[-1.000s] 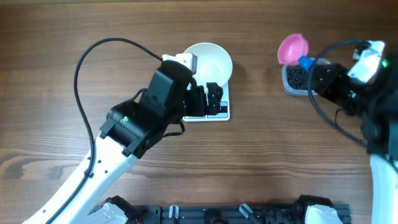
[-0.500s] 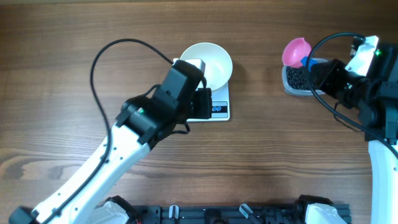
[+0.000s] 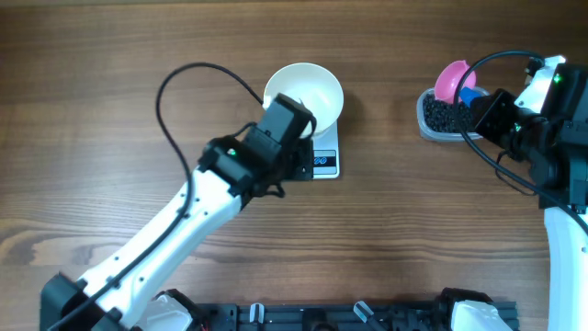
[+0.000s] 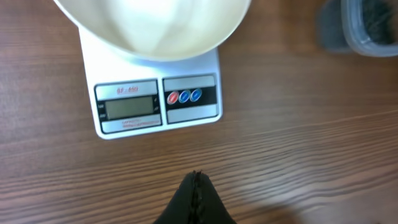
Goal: Scoop item into bowl and weigh 150g on scale
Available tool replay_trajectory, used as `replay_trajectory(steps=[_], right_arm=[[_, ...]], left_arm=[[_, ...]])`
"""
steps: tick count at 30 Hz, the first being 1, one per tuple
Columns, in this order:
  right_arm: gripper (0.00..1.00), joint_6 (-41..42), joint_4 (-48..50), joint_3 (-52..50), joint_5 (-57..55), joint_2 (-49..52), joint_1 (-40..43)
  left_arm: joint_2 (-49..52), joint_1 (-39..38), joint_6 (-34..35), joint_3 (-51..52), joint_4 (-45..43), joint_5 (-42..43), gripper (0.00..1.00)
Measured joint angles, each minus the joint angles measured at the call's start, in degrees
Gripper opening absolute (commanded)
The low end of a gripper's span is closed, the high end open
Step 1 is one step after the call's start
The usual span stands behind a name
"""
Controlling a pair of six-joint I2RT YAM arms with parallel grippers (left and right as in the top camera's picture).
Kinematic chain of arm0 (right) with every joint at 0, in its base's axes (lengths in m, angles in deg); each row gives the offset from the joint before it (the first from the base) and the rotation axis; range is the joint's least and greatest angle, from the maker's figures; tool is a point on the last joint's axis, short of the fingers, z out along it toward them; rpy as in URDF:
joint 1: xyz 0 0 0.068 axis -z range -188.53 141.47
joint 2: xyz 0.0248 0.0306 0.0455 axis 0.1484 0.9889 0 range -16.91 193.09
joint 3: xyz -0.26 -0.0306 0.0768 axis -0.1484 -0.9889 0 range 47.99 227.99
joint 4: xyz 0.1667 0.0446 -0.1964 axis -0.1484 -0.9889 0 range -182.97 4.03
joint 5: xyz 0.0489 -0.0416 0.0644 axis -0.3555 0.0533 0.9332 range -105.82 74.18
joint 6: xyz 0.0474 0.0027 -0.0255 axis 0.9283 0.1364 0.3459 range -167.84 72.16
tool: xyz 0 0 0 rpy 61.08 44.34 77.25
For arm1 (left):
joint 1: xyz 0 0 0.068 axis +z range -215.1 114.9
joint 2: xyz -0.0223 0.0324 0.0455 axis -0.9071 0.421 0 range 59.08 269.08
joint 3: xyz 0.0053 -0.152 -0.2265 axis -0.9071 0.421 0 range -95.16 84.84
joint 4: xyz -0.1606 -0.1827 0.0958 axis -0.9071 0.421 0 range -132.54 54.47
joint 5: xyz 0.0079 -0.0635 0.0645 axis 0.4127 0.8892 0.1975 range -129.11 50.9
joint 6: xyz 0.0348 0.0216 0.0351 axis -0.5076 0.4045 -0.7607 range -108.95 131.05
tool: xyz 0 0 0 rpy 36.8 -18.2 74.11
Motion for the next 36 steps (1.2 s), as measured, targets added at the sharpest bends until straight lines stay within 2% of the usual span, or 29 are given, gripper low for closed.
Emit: replay_trajectory(steps=[10,21,36], right_arm=[[0.04,-0.2,0.0,0.0,0.0,0.0,0.0],[0.04,-3.1,0.0,0.0,-0.2,0.0,0.0],[0.04,-3.4,0.0,0.0,-0.2,0.0,0.0]], left_arm=[[7.2,-3.5,0.0,5.2,-12.2,-0.9,0.04],[15.5,-3.8,0.0,5.2,-17.4,-4.6,0.04],[20.0,-3.8,0.0,5.2,-20.8,-13.7,0.04]])
